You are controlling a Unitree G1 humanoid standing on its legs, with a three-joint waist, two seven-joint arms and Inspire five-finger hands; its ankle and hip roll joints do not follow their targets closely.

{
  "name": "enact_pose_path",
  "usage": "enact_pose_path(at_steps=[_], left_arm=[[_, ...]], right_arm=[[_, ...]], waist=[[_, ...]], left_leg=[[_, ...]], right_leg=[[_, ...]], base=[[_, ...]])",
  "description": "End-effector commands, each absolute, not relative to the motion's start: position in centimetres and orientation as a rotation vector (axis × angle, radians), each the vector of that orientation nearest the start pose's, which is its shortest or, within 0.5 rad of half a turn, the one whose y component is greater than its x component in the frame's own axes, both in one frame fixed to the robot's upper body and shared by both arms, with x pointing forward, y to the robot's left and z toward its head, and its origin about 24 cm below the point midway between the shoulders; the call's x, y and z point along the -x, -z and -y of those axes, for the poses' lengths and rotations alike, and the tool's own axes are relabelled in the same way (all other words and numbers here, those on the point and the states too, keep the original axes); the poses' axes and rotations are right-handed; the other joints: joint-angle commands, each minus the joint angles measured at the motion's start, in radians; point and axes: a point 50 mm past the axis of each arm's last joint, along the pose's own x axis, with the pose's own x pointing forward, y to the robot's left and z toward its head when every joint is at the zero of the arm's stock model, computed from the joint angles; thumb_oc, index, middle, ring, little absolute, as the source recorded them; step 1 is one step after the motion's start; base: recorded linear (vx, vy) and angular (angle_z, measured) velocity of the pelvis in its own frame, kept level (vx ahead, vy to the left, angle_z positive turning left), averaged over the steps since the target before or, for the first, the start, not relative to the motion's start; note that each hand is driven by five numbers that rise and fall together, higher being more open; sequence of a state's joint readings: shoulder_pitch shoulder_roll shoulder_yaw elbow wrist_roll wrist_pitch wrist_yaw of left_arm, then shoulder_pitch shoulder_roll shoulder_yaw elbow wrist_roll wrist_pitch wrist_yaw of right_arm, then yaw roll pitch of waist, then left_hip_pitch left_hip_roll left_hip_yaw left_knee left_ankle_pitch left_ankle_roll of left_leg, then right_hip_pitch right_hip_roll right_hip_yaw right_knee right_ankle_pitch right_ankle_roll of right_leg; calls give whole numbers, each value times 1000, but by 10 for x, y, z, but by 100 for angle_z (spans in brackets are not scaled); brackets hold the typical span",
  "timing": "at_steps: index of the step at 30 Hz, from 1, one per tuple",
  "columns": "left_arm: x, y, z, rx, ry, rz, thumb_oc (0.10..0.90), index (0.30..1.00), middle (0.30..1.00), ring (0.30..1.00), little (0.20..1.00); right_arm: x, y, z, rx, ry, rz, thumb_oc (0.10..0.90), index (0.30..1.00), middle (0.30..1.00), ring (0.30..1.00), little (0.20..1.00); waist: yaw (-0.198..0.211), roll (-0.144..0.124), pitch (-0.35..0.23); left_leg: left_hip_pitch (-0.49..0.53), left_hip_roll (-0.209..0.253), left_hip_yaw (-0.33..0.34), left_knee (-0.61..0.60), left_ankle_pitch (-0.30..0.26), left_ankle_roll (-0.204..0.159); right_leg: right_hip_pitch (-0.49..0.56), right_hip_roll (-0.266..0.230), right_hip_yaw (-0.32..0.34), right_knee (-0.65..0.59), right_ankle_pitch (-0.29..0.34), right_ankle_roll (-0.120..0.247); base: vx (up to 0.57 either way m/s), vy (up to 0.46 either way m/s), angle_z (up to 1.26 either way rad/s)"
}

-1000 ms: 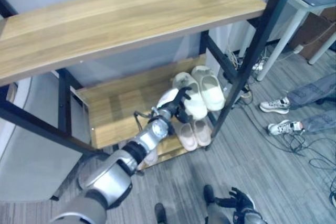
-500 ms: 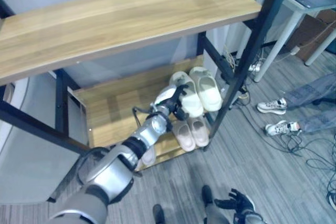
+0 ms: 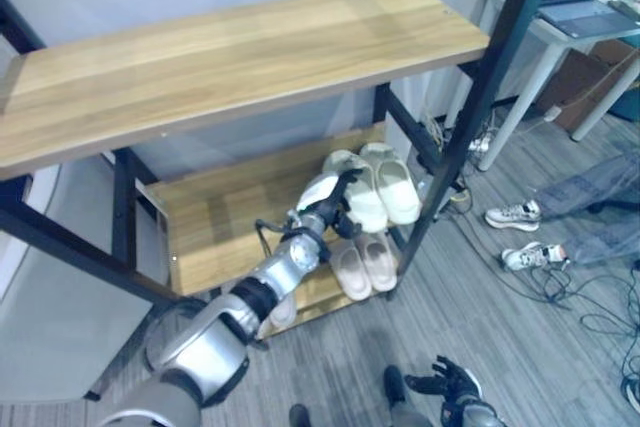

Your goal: Arrange the slippers neatly on the shoe rack.

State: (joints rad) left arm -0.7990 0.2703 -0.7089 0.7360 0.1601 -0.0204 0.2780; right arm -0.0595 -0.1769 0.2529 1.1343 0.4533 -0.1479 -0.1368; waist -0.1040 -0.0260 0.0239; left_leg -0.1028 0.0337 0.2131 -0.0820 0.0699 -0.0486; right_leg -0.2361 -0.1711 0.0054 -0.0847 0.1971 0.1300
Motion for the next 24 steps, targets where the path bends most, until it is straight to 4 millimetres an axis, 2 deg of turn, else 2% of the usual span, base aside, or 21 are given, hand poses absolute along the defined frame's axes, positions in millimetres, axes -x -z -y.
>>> enact_pose_path(at_steps=[1,10,16,19,23,24], left_arm=[[-369,-178,-17,-737,288,587,800,900,900,900,900],[-370,-157,-15,-842,321,530,800,900,900,900,900],[-374,-149,-26,-897,291,502,800,900,900,900,900],[-374,-160,-34,-875,248,557,800,900,900,900,900],[-363,-186,-50,-783,155,713,800,900,900,900,900],[-363,-186,-50,-783,154,713,800,900,900,900,900]], right_arm=[[-160,137,216,13,271,-859,800,900,900,900,900],[-158,139,214,31,260,-876,800,900,900,900,900],[-151,141,217,39,271,-886,800,900,900,900,900],[-150,141,217,35,272,-881,800,900,900,900,900],[-148,141,213,6,281,-870,800,900,900,900,900],[-148,141,213,6,281,-870,800,900,900,900,900]], waist=[[-13,79,-14],[-13,79,-19],[-16,77,-19],[-12,74,-19],[-4,66,-20],[-4,66,-21]], left_leg=[[25,-4,-86,-5,-96,5],[26,-8,-86,-5,-94,9],[16,-7,-82,-5,-93,11],[12,-6,-86,-5,-92,11],[13,-6,-92,-5,-94,11],[13,-6,-92,-5,-94,11]], right_leg=[[75,80,-98,23,-159,9],[75,79,-95,24,-153,11],[65,81,-90,16,-146,9],[66,82,-88,13,-146,8],[73,82,-93,12,-149,8],[73,82,-93,12,-149,8]], base=[[0,0,0],[0,0,0],[3,-2,-3],[4,-2,-3],[0,0,0],[0,0,0]])
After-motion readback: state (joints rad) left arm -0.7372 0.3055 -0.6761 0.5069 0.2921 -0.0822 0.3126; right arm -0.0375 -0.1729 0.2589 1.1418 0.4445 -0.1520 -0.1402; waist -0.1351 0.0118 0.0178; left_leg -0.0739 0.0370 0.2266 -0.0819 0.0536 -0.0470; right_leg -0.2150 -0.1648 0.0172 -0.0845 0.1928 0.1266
